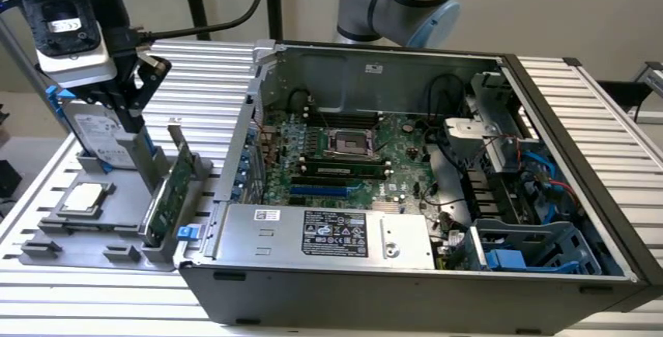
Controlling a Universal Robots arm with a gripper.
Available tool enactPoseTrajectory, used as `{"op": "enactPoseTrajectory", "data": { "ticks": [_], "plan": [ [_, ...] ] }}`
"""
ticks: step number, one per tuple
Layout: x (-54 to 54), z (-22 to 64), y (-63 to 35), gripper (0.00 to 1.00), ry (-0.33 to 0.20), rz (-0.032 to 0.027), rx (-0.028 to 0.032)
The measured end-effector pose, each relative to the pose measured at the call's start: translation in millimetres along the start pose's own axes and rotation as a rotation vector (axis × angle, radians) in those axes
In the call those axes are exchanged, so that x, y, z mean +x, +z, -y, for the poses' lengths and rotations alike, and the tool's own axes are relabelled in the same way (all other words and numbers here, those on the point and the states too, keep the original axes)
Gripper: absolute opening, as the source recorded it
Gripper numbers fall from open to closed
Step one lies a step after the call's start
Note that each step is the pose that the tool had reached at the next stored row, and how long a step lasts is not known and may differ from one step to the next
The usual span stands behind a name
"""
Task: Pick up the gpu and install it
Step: 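Pick up the gpu and move the gpu toward the slot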
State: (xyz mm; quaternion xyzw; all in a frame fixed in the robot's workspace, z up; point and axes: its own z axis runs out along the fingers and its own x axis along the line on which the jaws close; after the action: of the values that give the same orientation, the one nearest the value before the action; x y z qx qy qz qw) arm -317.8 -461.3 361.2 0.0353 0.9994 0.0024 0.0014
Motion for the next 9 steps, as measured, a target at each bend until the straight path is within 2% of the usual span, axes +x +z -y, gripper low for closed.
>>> {"op": "enactPoseTrajectory", "data": {
  "ticks": [5, 6, 7, 8, 9],
  "plan": [
    [0.0, 0.0, 0.0, 0.11, 0.000, 0.0000, 0.0000],
    [0.0, 0.0, 0.0, 0.18, 0.000, 0.0000, 0.0000],
    [0.0, 0.0, 0.0, 0.18, 0.000, 0.0000, 0.0000],
    [0.0, 0.0, 0.0, 0.24, 0.000, 0.0000, 0.0000],
    [0.0, 0.0, 0.0, 0.24, 0.000, 0.0000, 0.0000]
  ]
}}
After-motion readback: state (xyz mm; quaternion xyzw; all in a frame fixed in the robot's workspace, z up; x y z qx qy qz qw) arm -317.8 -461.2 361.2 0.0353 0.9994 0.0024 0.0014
